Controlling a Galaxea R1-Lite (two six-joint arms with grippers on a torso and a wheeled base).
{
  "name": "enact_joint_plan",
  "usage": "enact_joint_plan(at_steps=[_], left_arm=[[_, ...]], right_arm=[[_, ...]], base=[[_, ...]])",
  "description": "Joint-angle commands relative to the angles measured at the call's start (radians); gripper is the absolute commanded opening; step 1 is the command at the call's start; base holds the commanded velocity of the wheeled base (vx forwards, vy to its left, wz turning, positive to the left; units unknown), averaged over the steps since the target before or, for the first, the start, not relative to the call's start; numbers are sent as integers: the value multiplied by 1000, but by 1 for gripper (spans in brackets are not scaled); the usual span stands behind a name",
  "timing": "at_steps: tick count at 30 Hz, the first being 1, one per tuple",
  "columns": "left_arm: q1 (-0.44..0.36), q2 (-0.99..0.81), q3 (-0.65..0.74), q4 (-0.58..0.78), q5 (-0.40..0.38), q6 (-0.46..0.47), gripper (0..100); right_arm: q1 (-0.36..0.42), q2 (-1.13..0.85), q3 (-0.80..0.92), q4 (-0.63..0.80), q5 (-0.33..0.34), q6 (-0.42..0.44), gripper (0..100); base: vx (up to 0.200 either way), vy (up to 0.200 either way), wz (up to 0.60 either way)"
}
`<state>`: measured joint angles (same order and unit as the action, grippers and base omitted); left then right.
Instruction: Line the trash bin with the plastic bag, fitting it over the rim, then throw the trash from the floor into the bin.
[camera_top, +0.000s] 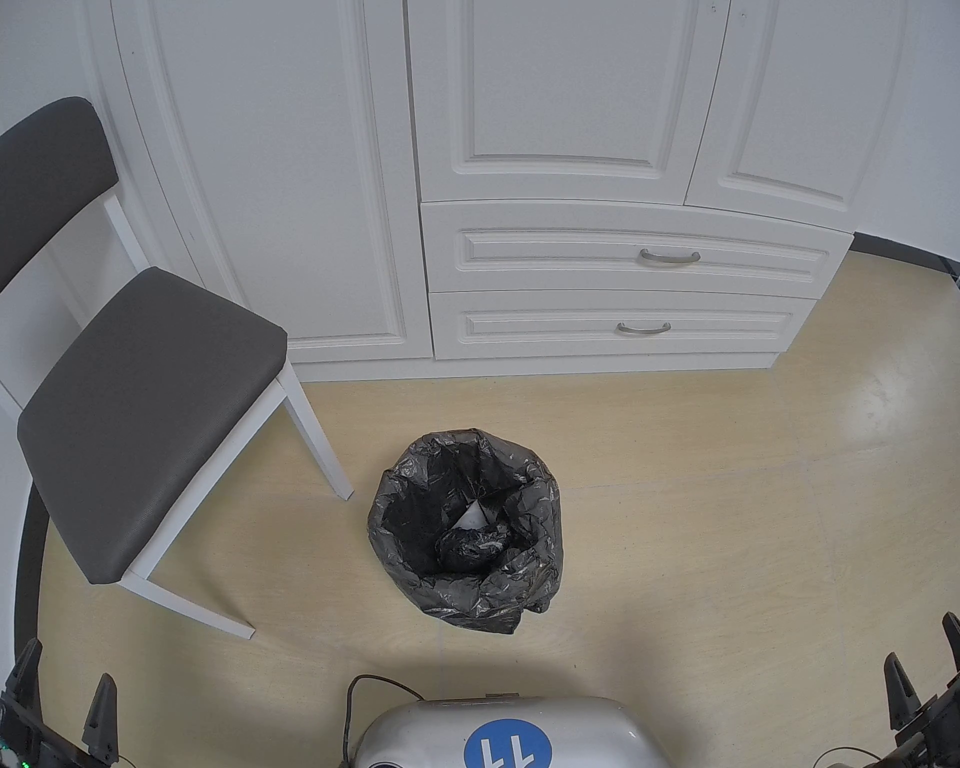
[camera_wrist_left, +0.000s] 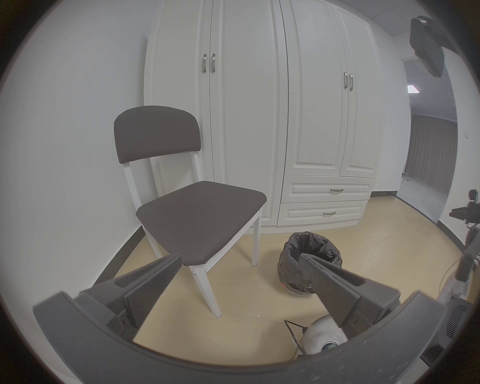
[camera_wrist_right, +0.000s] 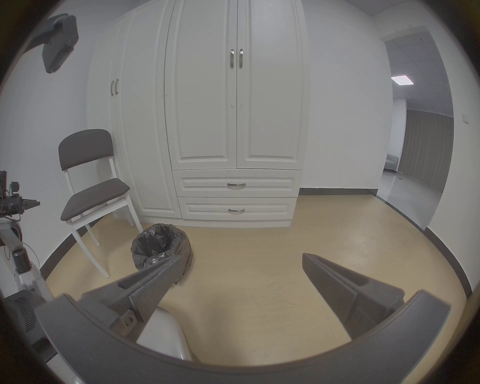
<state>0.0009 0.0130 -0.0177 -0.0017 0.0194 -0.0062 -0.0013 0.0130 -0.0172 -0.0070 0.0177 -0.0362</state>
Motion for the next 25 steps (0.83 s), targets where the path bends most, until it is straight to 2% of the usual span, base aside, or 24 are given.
enact_joint_plan(at_steps=[1,6,12,15,25], left_arm=[[1,-13,18,0,1,-3,100],[1,-13,18,0,-4,2,100],[1,-13,18,-3,21,-48,100],[1,-13,18,-1,17,-14,100],[1,-13,18,-1,17,-12,100]], right_arm=[[0,-11,16,4,5,9,100],[3,-13,16,5,-4,59,100],[3,-11,17,4,-8,58,100],[1,-13,17,4,-8,55,100],[3,-13,16,4,-8,56,100]], base=[[0,0,0],[0,0,0],[0,0,0],[0,0,0],[0,0,0]])
